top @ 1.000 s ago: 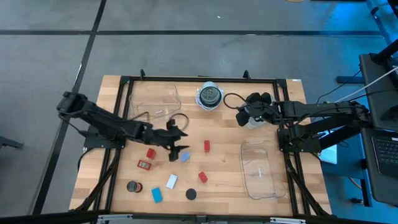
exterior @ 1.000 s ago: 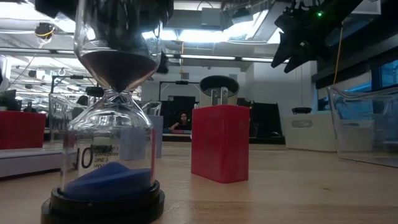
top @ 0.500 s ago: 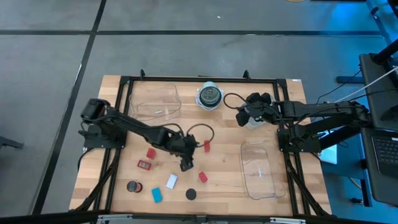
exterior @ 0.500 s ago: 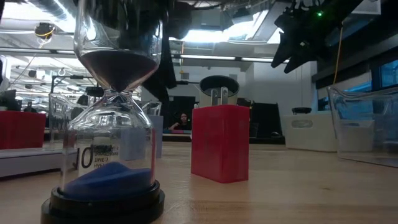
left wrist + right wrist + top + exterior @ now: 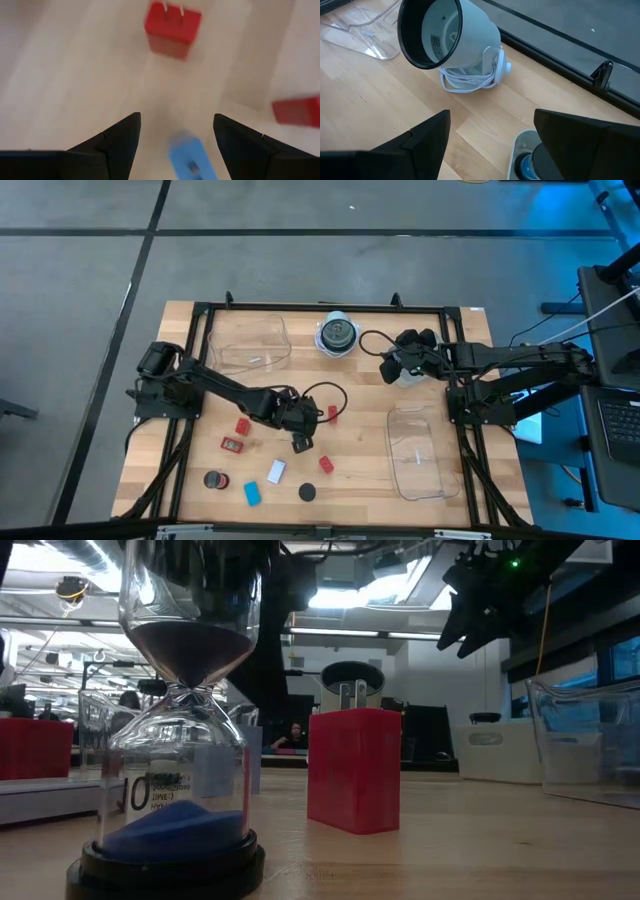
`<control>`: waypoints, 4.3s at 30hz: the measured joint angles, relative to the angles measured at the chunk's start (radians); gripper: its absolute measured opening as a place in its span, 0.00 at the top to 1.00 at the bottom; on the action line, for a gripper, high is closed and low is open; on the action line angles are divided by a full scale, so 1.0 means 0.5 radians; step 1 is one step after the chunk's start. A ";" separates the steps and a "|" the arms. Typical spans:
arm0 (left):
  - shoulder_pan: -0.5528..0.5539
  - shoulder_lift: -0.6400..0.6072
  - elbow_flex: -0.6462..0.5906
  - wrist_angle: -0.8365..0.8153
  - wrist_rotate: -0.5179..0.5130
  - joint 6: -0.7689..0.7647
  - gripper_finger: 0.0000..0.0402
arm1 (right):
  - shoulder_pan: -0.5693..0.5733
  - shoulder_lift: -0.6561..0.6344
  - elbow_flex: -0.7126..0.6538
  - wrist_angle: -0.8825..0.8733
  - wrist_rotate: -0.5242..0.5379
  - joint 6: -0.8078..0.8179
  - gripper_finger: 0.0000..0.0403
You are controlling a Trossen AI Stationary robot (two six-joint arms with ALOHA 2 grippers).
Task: Pick & Place Office items
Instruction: Put the blue charger adapter into the left transparent bin
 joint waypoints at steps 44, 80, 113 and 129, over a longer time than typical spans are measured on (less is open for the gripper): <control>-0.050 0.081 -0.001 -0.148 0.006 -0.368 0.38 | -0.001 0.000 0.000 -0.006 0.000 -0.065 0.28; -0.053 0.077 0.012 -0.446 0.176 -0.230 0.70 | -0.001 0.000 0.000 -0.006 -0.001 -0.068 0.28; 0.837 -1.038 -0.167 -1.137 -0.560 0.140 0.70 | -0.001 0.000 -0.001 -0.006 0.012 -0.073 0.28; 1.559 -1.264 -1.017 -0.448 -0.094 0.421 0.68 | -0.001 0.000 0.000 -0.005 0.105 0.002 0.28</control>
